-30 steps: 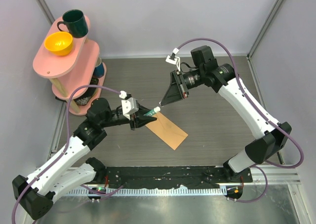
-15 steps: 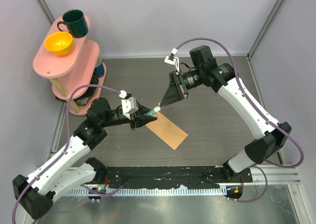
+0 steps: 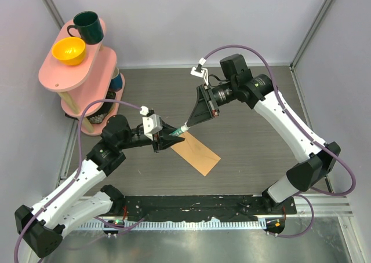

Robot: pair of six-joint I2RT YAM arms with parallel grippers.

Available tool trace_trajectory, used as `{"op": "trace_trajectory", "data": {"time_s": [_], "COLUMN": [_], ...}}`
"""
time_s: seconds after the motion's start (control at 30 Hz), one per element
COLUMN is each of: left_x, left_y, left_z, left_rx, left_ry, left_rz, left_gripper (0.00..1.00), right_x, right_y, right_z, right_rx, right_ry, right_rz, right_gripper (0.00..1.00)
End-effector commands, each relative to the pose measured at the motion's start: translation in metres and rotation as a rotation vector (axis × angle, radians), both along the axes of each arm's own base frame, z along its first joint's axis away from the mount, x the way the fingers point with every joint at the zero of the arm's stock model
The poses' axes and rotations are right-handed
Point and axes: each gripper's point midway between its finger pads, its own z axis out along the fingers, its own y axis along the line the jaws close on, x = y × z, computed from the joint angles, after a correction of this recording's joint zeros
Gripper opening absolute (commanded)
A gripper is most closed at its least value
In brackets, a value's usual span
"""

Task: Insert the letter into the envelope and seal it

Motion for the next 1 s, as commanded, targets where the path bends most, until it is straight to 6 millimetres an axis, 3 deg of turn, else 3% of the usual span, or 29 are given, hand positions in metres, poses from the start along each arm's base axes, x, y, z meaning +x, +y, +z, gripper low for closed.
{"op": "trace_trajectory", "data": {"time_s": [0.0,0.27,0.5,0.83,0.97], "left_x": [-0.003,0.004,0.018,0.019,0.019], "left_y": [-0.001,-0.002,-0.003,-0.007,-0.007], "left_z": [0.028,0.027,0.016,0.022,0.024], "left_rx": [-0.055,-0.047,-0.009,-0.045,-0.053], "left_ry": [-0.079,-0.040,0.071,0.093,0.096], "left_rz": [-0.016,0.013,0.085,0.081,0.079], "left_gripper": [0.00,0.00,0.00,0.00,0.00], "right_x": [-0.008,-0.007,-0.007,-0.015,-0.019], "right_y": [0.001,0.001,0.005,0.010,0.009], "right_z": [0.016,0.011,0.006,-0.012,-0.029], "right_rx": [0.042,0.015,-0.034,-0.117,-0.188], "right_ry": [-0.055,-0.104,-0.269,-0.381,-0.443], "right_rz": [0.035,0.023,0.014,0.042,0.089], "right_gripper": [0.01,0.01,0.01,0.01,0.01]}}
